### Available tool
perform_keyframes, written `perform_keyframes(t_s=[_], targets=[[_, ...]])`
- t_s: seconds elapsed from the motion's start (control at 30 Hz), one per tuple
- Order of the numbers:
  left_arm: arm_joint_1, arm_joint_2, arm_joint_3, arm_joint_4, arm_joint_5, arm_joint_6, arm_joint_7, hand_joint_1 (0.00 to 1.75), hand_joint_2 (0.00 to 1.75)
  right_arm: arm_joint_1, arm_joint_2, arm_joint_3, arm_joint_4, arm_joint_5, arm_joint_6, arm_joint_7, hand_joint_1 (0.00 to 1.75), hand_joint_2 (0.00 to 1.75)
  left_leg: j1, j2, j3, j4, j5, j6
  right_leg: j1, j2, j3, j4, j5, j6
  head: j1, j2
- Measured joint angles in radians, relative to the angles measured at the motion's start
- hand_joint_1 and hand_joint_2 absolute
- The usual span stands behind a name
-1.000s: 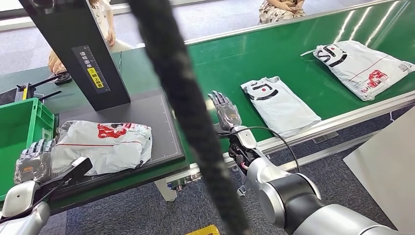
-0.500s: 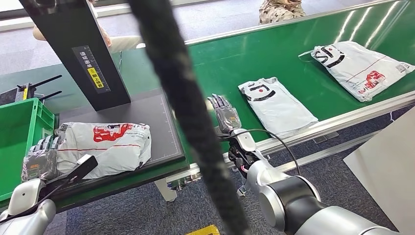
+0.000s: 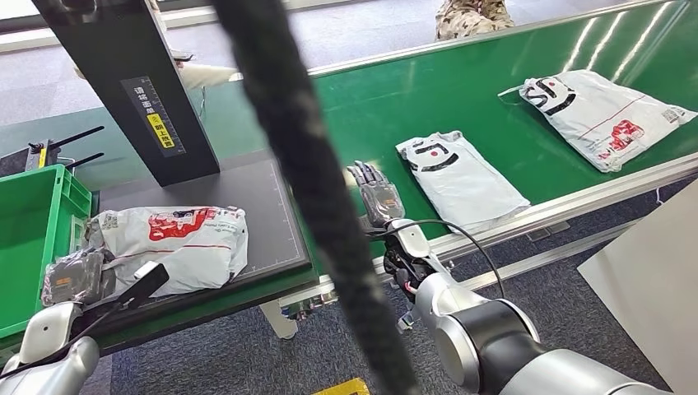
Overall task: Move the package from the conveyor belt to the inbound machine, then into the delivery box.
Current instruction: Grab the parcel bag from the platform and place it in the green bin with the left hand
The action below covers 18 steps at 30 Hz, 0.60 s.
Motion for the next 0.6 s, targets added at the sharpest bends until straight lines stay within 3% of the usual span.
perform_keyframes(t_s=[0.6], targets=[[0.015,-0.018,0.006,-0.001,0.015,0.087,-0.091,1.75,1.75,0.011,0.018,0.004,-0.002,0.005,0.003,0.002,0.00,0.00,0.000,-0.001,-0.001,0.000,0.000,0.000,0.000,0.000,0.000,0.000,0.000,0.000,0.000,0.000]])
